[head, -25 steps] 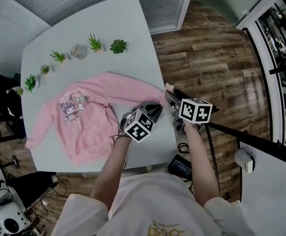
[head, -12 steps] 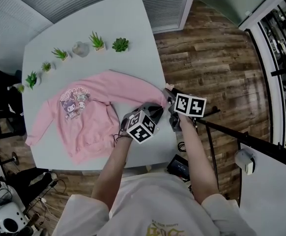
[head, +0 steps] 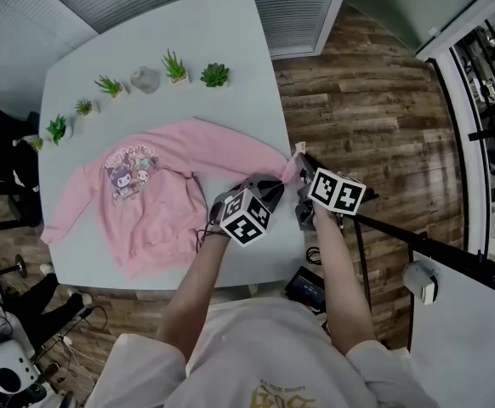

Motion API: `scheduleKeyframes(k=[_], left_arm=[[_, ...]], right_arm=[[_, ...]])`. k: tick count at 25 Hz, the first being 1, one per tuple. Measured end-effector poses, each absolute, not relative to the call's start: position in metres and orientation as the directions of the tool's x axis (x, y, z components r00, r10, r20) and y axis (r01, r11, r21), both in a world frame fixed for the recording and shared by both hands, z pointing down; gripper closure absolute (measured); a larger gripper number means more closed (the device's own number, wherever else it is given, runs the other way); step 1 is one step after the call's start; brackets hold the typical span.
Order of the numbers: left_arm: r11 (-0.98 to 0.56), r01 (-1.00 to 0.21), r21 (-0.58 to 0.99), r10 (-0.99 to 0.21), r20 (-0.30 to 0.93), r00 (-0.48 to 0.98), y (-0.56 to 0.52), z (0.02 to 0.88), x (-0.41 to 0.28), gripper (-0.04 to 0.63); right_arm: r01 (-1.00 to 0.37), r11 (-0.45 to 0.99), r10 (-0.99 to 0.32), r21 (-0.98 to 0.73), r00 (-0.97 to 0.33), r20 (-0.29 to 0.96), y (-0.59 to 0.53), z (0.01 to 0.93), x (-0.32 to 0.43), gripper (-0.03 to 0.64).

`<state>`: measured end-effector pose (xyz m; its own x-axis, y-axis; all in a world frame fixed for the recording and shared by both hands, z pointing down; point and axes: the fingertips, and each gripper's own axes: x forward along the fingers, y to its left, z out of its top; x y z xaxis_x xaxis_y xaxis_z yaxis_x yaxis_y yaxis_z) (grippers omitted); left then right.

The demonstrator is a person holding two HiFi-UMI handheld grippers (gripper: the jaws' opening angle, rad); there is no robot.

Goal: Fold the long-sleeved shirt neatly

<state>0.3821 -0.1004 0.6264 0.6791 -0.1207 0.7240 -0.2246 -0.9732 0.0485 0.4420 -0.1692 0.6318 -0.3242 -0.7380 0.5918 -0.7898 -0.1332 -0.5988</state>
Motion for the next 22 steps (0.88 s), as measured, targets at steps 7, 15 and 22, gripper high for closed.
scheduleKeyframes(k=[7,15,22], left_arm=[[-0.960,-0.279,0.037,-0.183,0.671,0.718,-0.112,0.601,0.384,0.580],[-0.924,-0.372,0.089,-0.252,0.590,0.767,-0.127,0.568,0.380,0.580],[-0.868,-0.472,0.155,-0.335,0.518,0.787,-0.141,0.538,0.366,0.580]], right_arm=[[-0.737,-0.034,-0.874,-0.675,-0.305,0.377,-0.169,0.581,0.452,0.569],[-0.717,0.002,-0.916,-0.697,-0.281,0.287,-0.172,0.544,0.454,0.569],[-0.697,0.101,-0.931,-0.710,-0.317,0.179,-0.187,0.509,0.438,0.569]])
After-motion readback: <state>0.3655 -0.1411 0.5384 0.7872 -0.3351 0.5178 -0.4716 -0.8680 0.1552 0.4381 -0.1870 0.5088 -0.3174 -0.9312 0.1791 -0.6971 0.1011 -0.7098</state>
